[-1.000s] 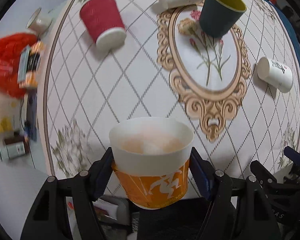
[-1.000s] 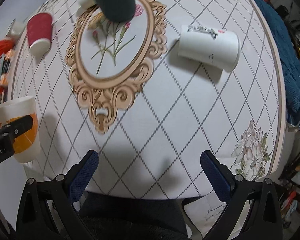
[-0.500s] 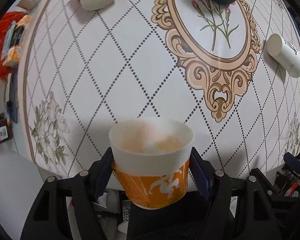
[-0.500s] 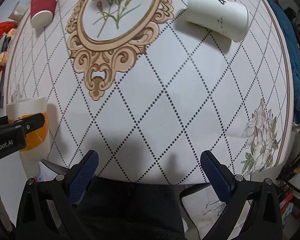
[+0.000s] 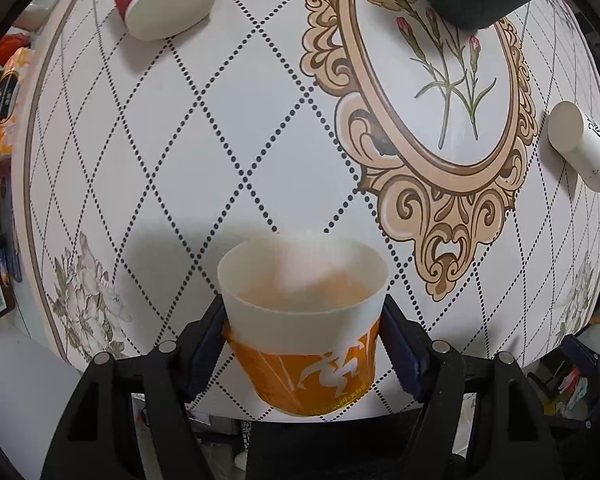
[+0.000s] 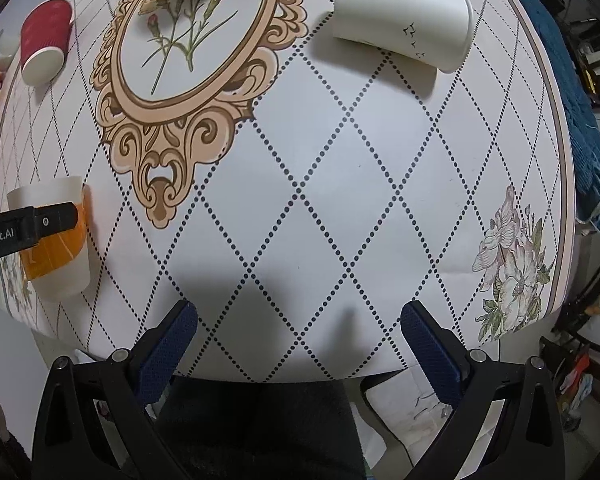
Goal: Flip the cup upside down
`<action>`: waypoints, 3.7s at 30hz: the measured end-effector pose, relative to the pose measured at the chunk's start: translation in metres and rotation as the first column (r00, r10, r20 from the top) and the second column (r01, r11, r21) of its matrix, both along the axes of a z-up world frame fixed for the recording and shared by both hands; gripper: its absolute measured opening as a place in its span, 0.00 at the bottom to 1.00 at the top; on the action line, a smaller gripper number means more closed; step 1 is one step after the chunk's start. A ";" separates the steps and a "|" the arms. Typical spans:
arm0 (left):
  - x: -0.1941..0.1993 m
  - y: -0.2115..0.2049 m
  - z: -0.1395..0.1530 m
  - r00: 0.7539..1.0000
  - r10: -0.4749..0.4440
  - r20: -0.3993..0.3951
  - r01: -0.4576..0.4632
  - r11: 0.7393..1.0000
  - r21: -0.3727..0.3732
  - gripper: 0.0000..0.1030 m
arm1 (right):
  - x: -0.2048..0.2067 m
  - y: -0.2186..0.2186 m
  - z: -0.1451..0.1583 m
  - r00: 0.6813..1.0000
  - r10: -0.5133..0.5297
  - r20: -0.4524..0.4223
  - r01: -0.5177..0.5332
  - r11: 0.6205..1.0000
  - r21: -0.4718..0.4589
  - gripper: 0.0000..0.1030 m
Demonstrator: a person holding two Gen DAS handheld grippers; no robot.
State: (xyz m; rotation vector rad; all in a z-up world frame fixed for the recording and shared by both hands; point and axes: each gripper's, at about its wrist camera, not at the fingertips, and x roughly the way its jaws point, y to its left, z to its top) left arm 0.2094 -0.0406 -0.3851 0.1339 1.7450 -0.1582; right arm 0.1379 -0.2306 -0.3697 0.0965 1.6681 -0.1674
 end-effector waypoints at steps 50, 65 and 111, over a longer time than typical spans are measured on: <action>-0.076 0.101 0.134 0.957 0.077 0.280 -0.082 0.997 0.006 0.93 | -0.042 0.079 0.122 0.976 0.006 0.219 -0.023 0.997 0.074 1.00; -0.072 0.163 0.120 0.923 0.223 0.313 -0.232 0.973 -0.010 0.93 | -0.004 0.164 0.137 0.920 0.306 0.246 -0.308 0.951 -0.033 1.00; -0.073 0.194 -0.009 0.874 0.471 0.121 -0.484 0.867 0.120 0.93 | -0.081 0.192 -0.062 -0.826 -0.200 -0.527 0.237 -0.971 -0.003 0.76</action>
